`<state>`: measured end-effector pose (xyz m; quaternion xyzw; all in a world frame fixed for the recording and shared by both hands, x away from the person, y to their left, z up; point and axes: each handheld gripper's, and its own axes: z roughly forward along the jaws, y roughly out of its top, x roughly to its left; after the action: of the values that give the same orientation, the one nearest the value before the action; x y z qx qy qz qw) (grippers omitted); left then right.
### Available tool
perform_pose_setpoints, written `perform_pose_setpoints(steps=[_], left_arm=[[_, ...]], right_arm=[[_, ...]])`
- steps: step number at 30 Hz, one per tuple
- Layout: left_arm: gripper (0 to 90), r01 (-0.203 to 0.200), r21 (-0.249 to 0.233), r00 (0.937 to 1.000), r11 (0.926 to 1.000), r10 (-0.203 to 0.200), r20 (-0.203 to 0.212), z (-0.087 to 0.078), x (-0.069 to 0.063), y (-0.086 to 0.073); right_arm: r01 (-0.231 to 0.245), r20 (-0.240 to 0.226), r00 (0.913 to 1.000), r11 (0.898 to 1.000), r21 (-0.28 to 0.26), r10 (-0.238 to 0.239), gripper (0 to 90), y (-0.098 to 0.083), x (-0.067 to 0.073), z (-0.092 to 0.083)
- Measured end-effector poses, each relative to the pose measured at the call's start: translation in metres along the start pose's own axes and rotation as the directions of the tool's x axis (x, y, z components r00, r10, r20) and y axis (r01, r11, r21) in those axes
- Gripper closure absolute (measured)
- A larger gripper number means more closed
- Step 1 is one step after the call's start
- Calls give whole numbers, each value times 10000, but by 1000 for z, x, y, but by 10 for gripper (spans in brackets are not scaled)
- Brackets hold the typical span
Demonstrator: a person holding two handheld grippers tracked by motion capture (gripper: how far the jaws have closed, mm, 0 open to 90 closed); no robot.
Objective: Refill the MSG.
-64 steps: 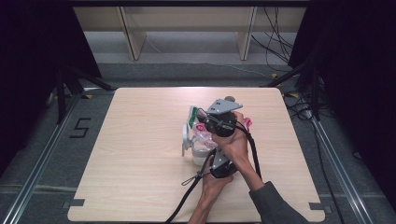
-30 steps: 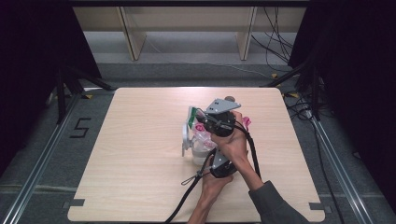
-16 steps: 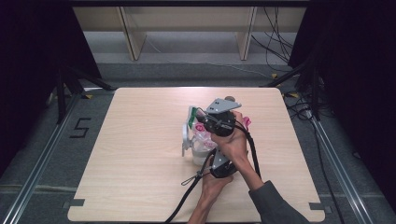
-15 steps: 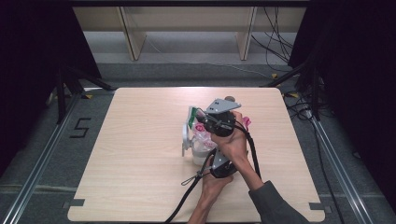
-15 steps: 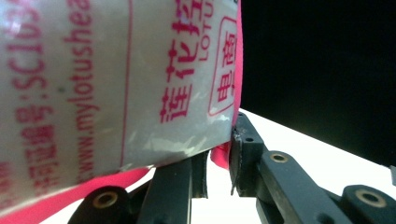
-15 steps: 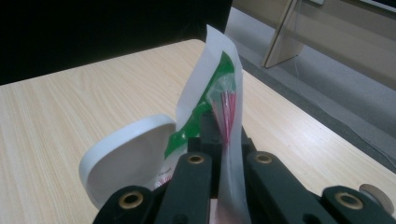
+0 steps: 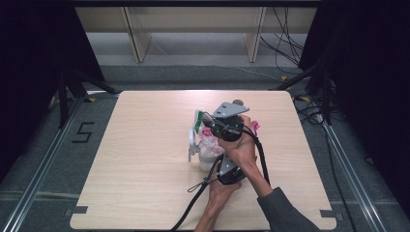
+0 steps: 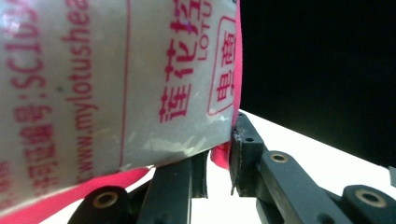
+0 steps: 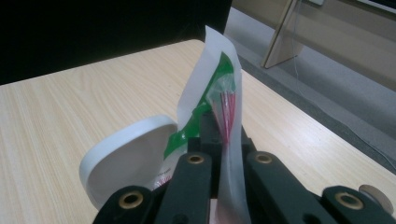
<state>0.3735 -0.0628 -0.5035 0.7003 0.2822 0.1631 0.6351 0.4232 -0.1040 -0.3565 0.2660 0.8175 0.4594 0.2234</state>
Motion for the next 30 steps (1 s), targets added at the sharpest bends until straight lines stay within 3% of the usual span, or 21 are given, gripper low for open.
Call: perform_pose_setpoints(steps=[2, 6, 9, 14, 16, 17, 20, 21, 23, 24, 25, 26, 30], left_arm=[[785, 11, -19, 10000, 10000, -10, 10, 0, 0, 0], [785, -51, -20, 10000, 10000, 51, -40, 0, 0, 0], [785, 24, -58, 10000, 10000, -24, 53, 0, 0, 0], [786, -89, -13, 10000, 10000, 88, -18, 0, 0, 0], [785, 13, -42, 10000, 10000, -13, 63, 0, -1, 0], [785, -53, -24, 10000, 10000, 53, 33, 0, 0, 0], [785, 13, -68, 10000, 10000, -13, 49, 0, 0, 1], [785, 6, -48, 10000, 10000, -6, 50, 0, 0, 1], [785, 56, -55, 10000, 10000, -56, 39, 0, -1, 1], [785, 11, -10, 9992, 10000, -11, 410, 1, 0, 1], [785, 332, 25, 9980, 9994, -333, 540, 2, -2, 1], [785, 497, 31, 9971, 9988, -498, 581, 2, -4, 1], [785, 379, 8, 9979, 9993, -379, 533, 2, -3, 1]], right_arm=[[320, 35, 9995, 9995, -44, -320, 900, 0, -1, 1], [184, 106, 9998, 9998, -110, -182, 900, 1, -1, 0], [404, 6, 9992, 9992, 72, -404, 900, 1, -1, 1], [153, -11, 9999, 9999, 25, -153, 900, 1, -1, -2], [470, 34, 9989, 9988, 105, -470, 900, 1, 0, 1], [159, -35, 9999, 9995, 280, -158, 900, 0, 1, 1], [343, 28, 9994, 9994, 19, -343, 900, 1, -1, 1], [62, 7, 10000, 9999, 91, -62, 900, 1, 1, 1], [257, -7, 9997, 9995, 178, -257, 900, 2, 0, 2], [244, 31, 9997, 9996, 165, -244, 900, 1, 0, 3], [440, -1, 9990, 9988, 204, -440, 900, 2, -1, 3], [363, 89, 9993, 9992, 149, -364, 900, 2, -1, 3], [387, 73, 9992, 9991, 144, -388, 900, 2, -1, 3]])
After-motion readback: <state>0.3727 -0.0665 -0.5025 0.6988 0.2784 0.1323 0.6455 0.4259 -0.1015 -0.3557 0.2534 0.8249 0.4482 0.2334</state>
